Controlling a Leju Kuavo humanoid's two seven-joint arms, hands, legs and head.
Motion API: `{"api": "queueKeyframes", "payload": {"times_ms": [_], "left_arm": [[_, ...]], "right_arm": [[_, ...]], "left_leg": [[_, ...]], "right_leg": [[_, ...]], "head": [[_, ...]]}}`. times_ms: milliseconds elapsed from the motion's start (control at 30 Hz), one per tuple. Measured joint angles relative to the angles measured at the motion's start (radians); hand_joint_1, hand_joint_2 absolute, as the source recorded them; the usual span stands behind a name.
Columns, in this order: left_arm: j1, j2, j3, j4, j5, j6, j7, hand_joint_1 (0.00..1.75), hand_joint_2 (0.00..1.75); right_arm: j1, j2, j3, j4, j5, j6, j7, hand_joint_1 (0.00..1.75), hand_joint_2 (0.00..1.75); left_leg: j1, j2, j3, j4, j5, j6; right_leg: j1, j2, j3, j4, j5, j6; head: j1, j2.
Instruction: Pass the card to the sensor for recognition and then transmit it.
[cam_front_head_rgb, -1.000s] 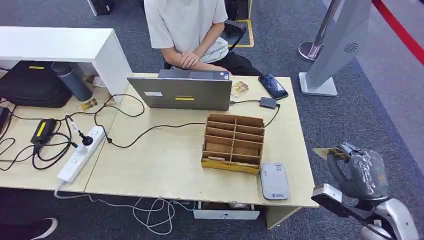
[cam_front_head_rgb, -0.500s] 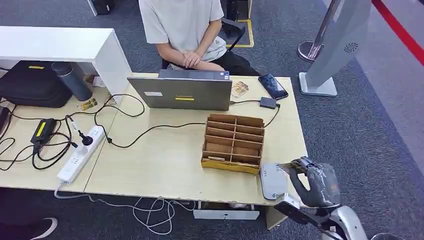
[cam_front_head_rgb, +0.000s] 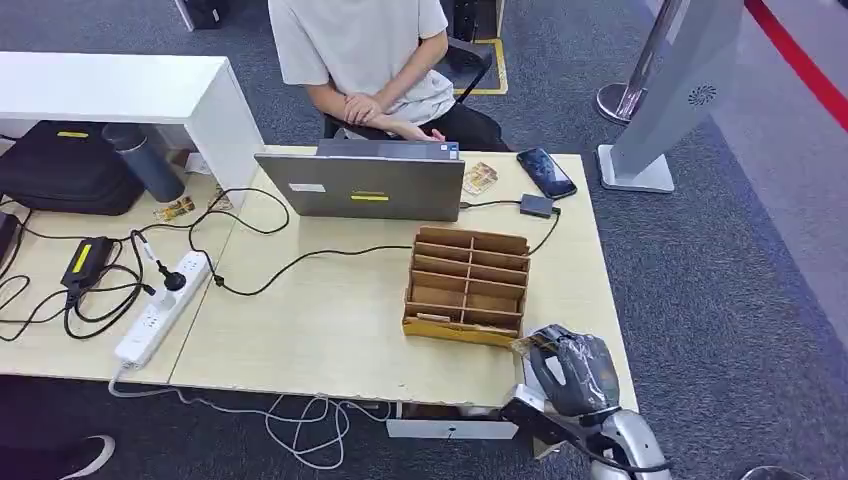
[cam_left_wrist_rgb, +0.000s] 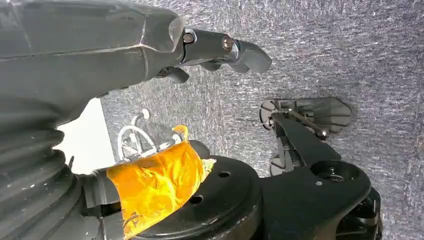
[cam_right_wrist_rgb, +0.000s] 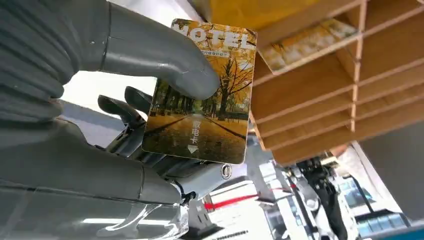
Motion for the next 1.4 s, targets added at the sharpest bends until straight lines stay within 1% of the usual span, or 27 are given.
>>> {"api": "queueKeyframes", "payload": {"times_ms": [333,467,633,733,800,933,1067,1167,1400], "left_arm": [[0.001,0.001,0.000,0.000,-0.002,0.000,0.007,0.00,1.75],[0.001,0.001,0.000,0.000,-0.006,0.000,0.007,0.00,1.75],[0.002,0.002,0.000,0.000,-0.009,0.000,0.007,0.00,1.75],[0.002,0.004,0.000,0.000,-0.011,0.000,0.007,0.00,1.75],[0.002,0.005,0.001,0.000,-0.013,0.000,0.007,0.00,1.75],[0.002,0.007,0.002,0.000,-0.021,0.000,0.007,0.00,1.75],[0.001,0.009,0.002,0.000,-0.032,0.000,0.009,0.00,1.75],[0.002,0.010,0.002,0.000,-0.035,0.000,0.009,0.00,1.75],[0.002,0.010,0.002,0.000,-0.035,0.000,0.009,0.00,1.75]], "right_arm": [[0.001,0.001,0.005,0.063,-0.008,-0.021,0.006,1.75,1.75],[0.001,0.001,0.004,0.079,-0.011,-0.047,0.016,1.75,1.75],[0.003,-0.004,-0.020,0.095,-0.023,-0.065,0.019,1.75,1.75],[0.004,-0.007,-0.028,0.094,-0.028,-0.071,0.008,1.75,1.75],[0.008,-0.009,-0.036,0.069,-0.030,-0.064,0.006,1.75,1.75],[-0.006,-0.018,-0.045,-0.015,-0.037,-0.028,0.007,1.75,1.75],[-0.076,-0.032,-0.045,-0.115,-0.053,0.020,0.022,1.75,1.75],[-0.107,-0.038,-0.045,-0.155,-0.055,0.027,0.026,1.75,1.75],[-0.111,-0.043,-0.045,-0.192,-0.056,0.029,0.026,1.75,1.75]], "left_leg": [[0.000,0.000,0.000,0.000,0.000,0.000],[0.000,0.000,0.001,0.000,0.000,0.000],[0.000,0.000,0.001,0.000,0.000,0.000],[0.000,0.000,0.001,0.000,0.000,0.000],[0.000,0.000,0.000,0.000,0.000,0.000],[0.000,0.001,0.000,0.000,0.000,0.000],[0.000,0.002,0.001,0.000,0.000,0.000],[0.000,0.002,0.001,0.000,0.000,0.000],[0.000,0.002,0.001,0.000,0.000,0.000]], "right_leg": [[0.000,0.000,0.000,0.000,0.000,0.000],[0.000,0.000,0.000,0.000,0.000,0.000],[0.001,0.000,0.000,0.000,0.000,0.000],[0.001,0.000,0.000,0.000,0.000,0.000],[0.001,0.000,0.000,0.000,0.000,0.000],[0.001,0.000,0.000,0.000,0.000,0.000],[0.001,0.002,0.000,0.000,0.001,-0.001],[0.001,0.002,0.000,0.000,0.001,-0.001],[0.001,0.002,0.000,0.000,0.001,-0.001]], "head": [[0.000,0.000],[0.000,0.000],[0.000,0.000],[0.000,0.000],[0.000,0.000],[0.000,0.000],[0.000,0.000],[0.000,0.000],[0.000,0.000]]}}
